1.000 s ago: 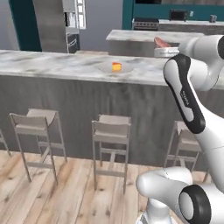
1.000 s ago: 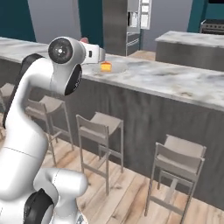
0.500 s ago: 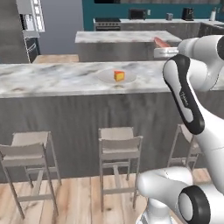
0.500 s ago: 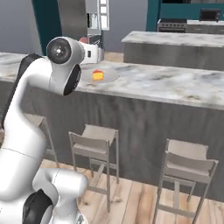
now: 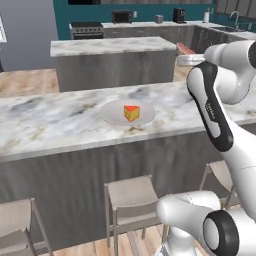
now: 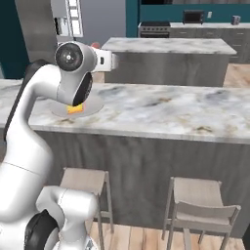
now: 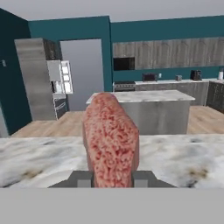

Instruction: Take the cheese, steak, and tomato from the fridge and place them on the plate on the dining counter to create an appetizer plate.

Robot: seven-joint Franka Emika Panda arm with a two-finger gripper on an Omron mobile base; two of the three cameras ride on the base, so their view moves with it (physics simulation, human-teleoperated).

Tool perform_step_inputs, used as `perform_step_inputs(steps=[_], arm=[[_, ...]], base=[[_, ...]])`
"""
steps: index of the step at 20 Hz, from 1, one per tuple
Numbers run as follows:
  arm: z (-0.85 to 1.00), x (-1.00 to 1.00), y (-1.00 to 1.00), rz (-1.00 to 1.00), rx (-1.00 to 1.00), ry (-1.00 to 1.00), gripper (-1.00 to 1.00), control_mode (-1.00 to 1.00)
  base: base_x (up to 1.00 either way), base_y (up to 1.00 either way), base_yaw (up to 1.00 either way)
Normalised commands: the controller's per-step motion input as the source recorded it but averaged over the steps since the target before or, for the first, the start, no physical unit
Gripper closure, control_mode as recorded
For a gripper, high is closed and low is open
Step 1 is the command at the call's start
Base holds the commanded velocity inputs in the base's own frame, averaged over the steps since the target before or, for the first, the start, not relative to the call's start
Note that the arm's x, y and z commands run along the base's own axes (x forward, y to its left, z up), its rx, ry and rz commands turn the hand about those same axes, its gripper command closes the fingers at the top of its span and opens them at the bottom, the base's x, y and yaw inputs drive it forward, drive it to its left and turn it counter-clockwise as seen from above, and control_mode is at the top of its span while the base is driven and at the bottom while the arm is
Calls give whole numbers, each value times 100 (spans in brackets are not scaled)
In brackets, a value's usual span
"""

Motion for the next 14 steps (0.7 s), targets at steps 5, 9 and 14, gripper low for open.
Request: perform_step_inputs(steps=[5,9,14], arm=[[0,0,0,0,0,0,100,100],[0,0,0,0,0,0,100,100],[-4,60,68,-13,-6,7,100,-100]], base=[[93,37,-30],[66,87,-28],[0,0,0]])
